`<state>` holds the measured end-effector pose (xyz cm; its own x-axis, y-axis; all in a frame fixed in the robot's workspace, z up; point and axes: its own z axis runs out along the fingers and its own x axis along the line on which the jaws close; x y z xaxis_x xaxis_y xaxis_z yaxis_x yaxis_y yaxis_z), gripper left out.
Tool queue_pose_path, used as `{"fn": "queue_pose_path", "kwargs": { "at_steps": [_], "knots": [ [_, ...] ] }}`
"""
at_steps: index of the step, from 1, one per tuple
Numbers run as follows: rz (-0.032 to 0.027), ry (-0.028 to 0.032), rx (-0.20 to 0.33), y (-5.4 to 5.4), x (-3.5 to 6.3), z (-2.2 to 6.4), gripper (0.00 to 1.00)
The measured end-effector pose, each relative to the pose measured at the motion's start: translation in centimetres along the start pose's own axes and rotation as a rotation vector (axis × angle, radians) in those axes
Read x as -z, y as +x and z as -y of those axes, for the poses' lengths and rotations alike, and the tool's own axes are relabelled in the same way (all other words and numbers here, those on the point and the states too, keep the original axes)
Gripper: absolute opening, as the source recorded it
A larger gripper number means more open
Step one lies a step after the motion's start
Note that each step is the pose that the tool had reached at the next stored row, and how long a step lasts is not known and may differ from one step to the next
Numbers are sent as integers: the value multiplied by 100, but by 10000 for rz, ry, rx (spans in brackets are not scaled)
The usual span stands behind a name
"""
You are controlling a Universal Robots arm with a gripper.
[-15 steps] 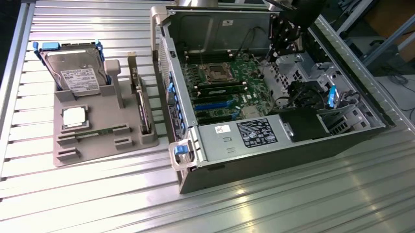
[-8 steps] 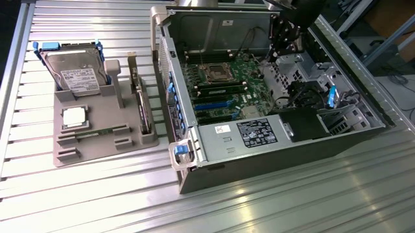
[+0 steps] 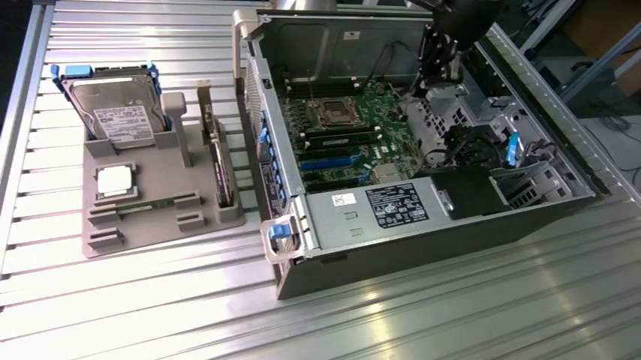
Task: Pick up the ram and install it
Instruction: 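Press down the ram until it locks into place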
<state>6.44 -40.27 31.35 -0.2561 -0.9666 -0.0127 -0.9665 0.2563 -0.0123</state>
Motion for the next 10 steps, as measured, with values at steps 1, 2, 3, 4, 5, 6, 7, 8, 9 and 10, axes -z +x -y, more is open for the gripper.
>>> {"fn": "queue_pose_path", "kwargs": {
  "at_steps": [1, 2, 3, 4, 5, 6, 7, 8, 9, 10],
  "knots": [
    [-11, 7, -441, 0, -12, 0, 10],
    [-20, 12, -733, 0, -21, 0, 10],
    [-38, 20, -1020, 0, -31, 0, 10],
    [-65, 32, -1459, 1, -45, -1, 10],
    [-80, 38, -1711, 1, -53, -1, 10],
    [-98, 46, -1963, 1, -60, -1, 10],
    [-127, 58, -2338, 1, -69, -1, 10],
    [-143, 65, -2635, 1, -76, -1, 10],
    [-154, 70, -2904, 1, -81, -1, 10],
    [-165, 76, -3185, 1, -87, -1, 10]
  ]
}}
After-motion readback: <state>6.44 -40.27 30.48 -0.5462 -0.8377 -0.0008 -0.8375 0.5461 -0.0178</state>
